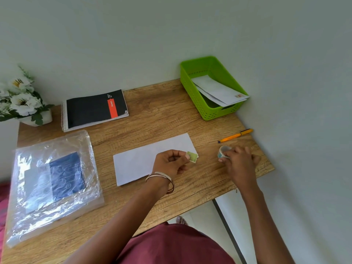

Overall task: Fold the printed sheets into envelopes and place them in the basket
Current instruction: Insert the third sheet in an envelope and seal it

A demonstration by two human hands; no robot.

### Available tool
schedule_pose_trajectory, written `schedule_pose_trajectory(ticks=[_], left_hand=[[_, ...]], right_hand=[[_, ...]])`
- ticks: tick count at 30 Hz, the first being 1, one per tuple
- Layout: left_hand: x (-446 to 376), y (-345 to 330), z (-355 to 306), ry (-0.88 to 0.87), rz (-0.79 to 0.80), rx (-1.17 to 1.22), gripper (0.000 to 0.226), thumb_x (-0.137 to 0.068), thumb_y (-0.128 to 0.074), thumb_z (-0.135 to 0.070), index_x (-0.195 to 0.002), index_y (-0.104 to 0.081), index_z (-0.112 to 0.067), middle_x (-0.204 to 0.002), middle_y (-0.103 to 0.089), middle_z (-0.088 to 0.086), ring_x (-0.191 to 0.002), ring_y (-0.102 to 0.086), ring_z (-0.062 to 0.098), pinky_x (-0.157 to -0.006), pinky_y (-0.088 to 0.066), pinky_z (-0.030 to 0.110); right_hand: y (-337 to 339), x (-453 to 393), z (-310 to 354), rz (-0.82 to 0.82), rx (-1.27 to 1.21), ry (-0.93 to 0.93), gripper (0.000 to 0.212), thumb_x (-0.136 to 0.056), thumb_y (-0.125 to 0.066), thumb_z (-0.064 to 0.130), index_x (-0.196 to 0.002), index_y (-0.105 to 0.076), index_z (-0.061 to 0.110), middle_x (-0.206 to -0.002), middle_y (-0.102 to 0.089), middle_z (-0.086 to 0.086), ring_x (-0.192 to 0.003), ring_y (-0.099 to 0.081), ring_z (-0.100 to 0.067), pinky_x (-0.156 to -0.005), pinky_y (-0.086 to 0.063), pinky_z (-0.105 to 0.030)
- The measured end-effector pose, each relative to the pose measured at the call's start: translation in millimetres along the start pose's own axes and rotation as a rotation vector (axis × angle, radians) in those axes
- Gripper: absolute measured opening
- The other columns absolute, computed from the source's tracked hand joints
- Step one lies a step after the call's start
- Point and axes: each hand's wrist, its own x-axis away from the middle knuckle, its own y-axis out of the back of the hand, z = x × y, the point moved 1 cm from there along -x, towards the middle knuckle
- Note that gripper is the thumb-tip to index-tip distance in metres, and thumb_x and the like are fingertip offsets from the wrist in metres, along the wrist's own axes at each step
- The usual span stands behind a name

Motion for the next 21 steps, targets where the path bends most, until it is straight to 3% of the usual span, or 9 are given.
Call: schedule_pose_trajectory(ticks=[6, 9, 12, 14, 16, 21], left_hand=[[-4.2, -2.0, 1.6, 0.014, -0.021, 0.002, 0.010, -0.081, -0.068, -0.004, -0.084, -0.070, -0.014, -0.080, -0.072, 0.012, -0.059, -0.065, 0.018, -0.061, -0.053, 0.030], [-7.0, -2.4, 2.9, 0.041, -0.053, -0.003, 0.008, -0.081, -0.068, -0.004, -0.083, -0.070, -0.012, -0.081, -0.072, 0.013, -0.059, -0.066, 0.018, -0.058, -0.053, 0.027], [-10.4, -2.6, 3.3, 0.063, -0.078, 0.006, 0.006, -0.081, -0.068, -0.004, -0.081, -0.069, -0.010, -0.079, -0.072, 0.013, -0.057, -0.066, 0.020, -0.055, -0.052, 0.026], [-12.2, -4.1, 3.0, 0.083, -0.101, 0.017, 0.005, -0.080, -0.069, -0.005, -0.080, -0.069, -0.010, -0.078, -0.073, 0.010, -0.057, -0.066, 0.020, -0.056, -0.054, 0.027], [-13.4, -5.4, 1.2, 0.112, -0.122, 0.031, 0.003, -0.080, -0.069, -0.006, -0.082, -0.069, -0.008, -0.079, -0.073, 0.008, -0.057, -0.067, 0.019, -0.056, -0.053, 0.028], [-18.5, -2.6, -3.6, 0.156, -0.109, 0.086, 0.012, -0.079, -0.072, -0.010, -0.089, -0.067, -0.005, -0.079, -0.074, 0.009, -0.065, -0.071, 0.025, -0.051, -0.052, 0.025]], right_hand=[[-15.7, 2.8, -9.8, -0.074, 0.104, -0.028, 0.027, -0.070, -0.080, 0.011, -0.096, -0.072, 0.012, -0.100, -0.064, -0.014, -0.102, -0.048, -0.035, -0.078, -0.031, -0.046], [-13.1, 5.0, -6.6, -0.141, 0.052, -0.081, 0.030, -0.073, -0.079, 0.018, -0.102, -0.070, 0.014, -0.106, -0.062, -0.013, -0.105, -0.047, -0.034, -0.081, -0.033, -0.047], [3.3, 7.4, 13.2, -0.172, -0.381, -0.125, 0.027, -0.080, -0.073, 0.030, -0.102, -0.070, 0.015, -0.101, -0.064, -0.005, -0.100, -0.053, -0.024, -0.081, -0.043, -0.040], [13.5, 8.4, 34.5, -0.025, -0.836, -0.130, 0.023, -0.080, -0.071, 0.031, -0.098, -0.070, 0.017, -0.093, -0.067, 0.005, -0.087, -0.060, -0.007, -0.074, -0.048, -0.022], [14.0, 8.5, 54.9, 0.146, -1.051, -0.142, 0.019, -0.080, -0.073, 0.028, -0.095, -0.071, 0.018, -0.089, -0.071, 0.006, -0.083, -0.063, -0.002, -0.071, -0.048, -0.013], [-0.9, -0.3, 78.2, 0.257, -1.211, -0.170, 0.015, -0.081, -0.073, 0.011, -0.096, -0.071, 0.008, -0.087, -0.073, -0.013, -0.081, -0.069, -0.024, -0.073, -0.057, -0.032]])
